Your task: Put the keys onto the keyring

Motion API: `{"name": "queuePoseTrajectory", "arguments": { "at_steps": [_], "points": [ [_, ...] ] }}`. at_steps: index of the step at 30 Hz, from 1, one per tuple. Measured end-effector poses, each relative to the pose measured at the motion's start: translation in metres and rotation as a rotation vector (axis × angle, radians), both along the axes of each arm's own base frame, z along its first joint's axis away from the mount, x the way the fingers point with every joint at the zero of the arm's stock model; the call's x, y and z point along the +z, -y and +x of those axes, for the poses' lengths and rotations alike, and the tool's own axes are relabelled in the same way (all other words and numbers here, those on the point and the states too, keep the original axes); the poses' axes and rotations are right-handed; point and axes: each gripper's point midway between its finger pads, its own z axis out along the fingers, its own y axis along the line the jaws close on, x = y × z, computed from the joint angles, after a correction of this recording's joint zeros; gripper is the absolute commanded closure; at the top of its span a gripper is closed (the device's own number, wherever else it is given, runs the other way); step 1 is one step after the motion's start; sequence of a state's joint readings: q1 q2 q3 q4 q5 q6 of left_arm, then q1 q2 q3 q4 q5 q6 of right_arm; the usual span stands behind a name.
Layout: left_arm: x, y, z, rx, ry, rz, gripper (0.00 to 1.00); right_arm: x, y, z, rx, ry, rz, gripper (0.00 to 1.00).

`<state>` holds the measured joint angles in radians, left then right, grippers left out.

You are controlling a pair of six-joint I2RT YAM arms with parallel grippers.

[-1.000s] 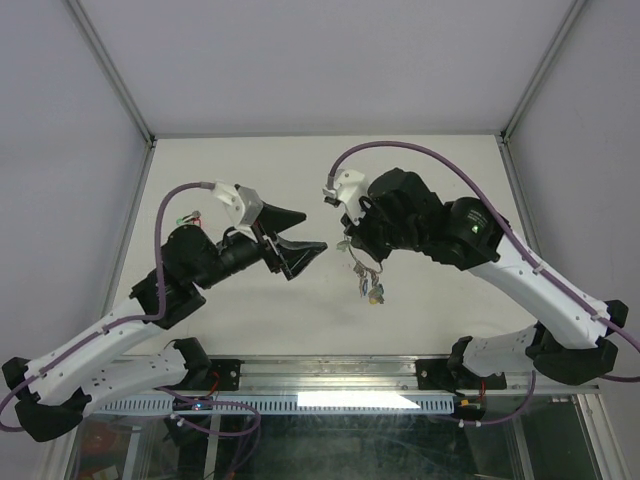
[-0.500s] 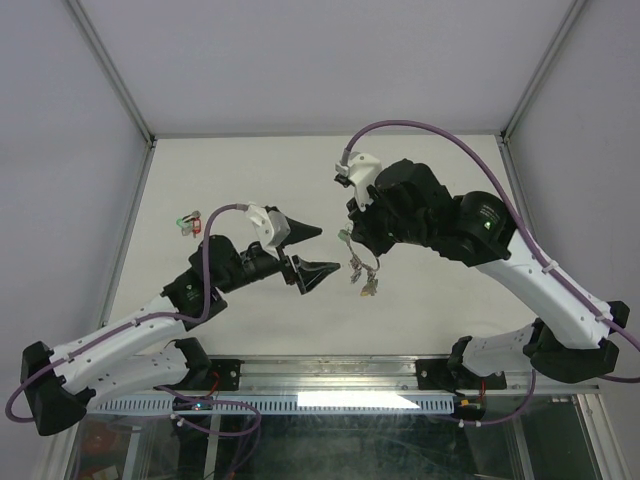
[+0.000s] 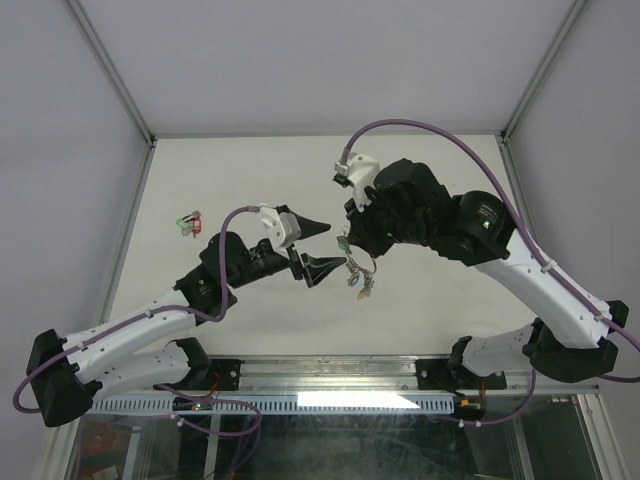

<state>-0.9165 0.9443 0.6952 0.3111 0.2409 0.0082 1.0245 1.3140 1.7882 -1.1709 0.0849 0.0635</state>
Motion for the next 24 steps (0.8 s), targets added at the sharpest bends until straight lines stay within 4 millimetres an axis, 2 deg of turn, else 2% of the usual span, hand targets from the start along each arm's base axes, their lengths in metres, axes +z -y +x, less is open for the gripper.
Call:
{"name": "queuePoseTrajectory", "arguments": {
  "at_steps": [3,8,12,18,24],
  "points": [
    [0.001,0.002,0.001,-0.004,0.009,0.001,0.33,0.000,-0.002,-0.002,0.010,-0.005,0.007,1.00],
    [0.014,0.007,-0.003,-0.040,0.036,-0.027,0.38,0.000,-0.003,-0.002,0.017,-0.009,0.012,1.00],
    [0.020,0.012,-0.006,-0.068,0.045,-0.044,0.55,0.001,-0.004,-0.002,0.018,-0.007,0.016,1.00],
    [0.018,0.015,-0.006,-0.079,0.043,-0.041,0.72,0.001,-0.004,-0.002,0.018,-0.006,0.017,1.00],
    [0.017,0.014,-0.004,-0.072,0.043,-0.036,0.95,0.001,-0.004,-0.002,0.018,-0.006,0.016,1.00]
  ]
}}
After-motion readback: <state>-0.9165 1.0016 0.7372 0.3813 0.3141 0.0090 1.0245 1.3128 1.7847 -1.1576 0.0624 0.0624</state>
